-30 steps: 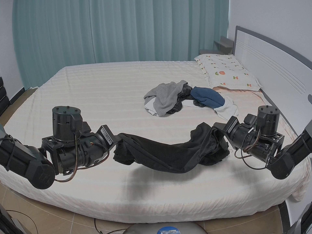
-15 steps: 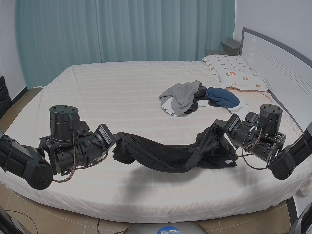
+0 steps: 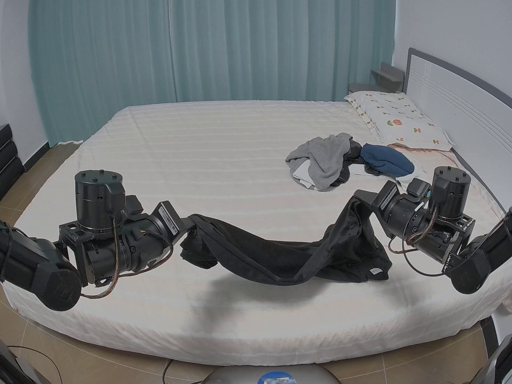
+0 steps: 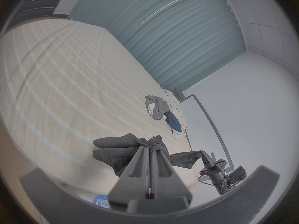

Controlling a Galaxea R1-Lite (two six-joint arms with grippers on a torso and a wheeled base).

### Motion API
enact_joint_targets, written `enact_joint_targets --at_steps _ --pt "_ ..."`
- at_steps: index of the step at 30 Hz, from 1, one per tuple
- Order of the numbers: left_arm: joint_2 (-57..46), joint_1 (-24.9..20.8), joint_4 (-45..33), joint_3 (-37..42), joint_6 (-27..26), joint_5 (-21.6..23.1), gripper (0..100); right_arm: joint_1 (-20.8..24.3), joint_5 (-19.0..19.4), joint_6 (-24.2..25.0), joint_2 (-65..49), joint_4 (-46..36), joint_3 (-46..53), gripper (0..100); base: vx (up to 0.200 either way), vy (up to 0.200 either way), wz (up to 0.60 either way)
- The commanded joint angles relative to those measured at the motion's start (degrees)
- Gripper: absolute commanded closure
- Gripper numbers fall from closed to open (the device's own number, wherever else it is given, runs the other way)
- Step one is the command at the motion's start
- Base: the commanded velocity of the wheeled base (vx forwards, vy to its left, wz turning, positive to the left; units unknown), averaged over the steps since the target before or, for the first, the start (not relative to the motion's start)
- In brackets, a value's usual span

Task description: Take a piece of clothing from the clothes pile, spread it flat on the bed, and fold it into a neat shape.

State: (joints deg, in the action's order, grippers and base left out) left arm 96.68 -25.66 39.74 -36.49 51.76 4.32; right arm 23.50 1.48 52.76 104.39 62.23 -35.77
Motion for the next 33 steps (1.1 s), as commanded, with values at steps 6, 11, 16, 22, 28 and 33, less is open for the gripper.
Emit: enact_joint_targets --at_steps 6,11,16,22,28,33 --pt "-0.44 0.0 -0.01 1.07 -2.1 -0.01 100 -0.12 0.11 -0.03 -1.2 -0.09 0.08 100 0.0 0.2 0.0" --pt "-0.27 0.0 -0.01 1.07 -2.1 -0.01 100 -0.04 0.11 -0.03 -1.12 -0.09 0.17 100 0.0 0.2 0.0" --pt "-0.18 0.0 -0.01 0.98 -2.02 -0.01 100 0.05 0.28 -0.03 -1.29 -0.09 0.17 100 0.0 0.2 0.0" --pt "-0.18 0.0 -0.01 0.89 -2.02 -0.1 100 0.14 0.37 -0.03 -1.29 -0.09 0.44 100 0.0 0.167 0.0" --pt "0.0 -0.35 -0.01 1.24 -2.1 -0.01 100 0.23 0.37 -0.11 -1.38 -0.09 0.52 100 0.0 0.0 0.0" --pt "0.17 -0.62 -0.01 1.33 -2.1 -0.01 100 0.23 0.37 -0.2 -1.47 -0.09 0.61 100 0.0 0.0 0.0"
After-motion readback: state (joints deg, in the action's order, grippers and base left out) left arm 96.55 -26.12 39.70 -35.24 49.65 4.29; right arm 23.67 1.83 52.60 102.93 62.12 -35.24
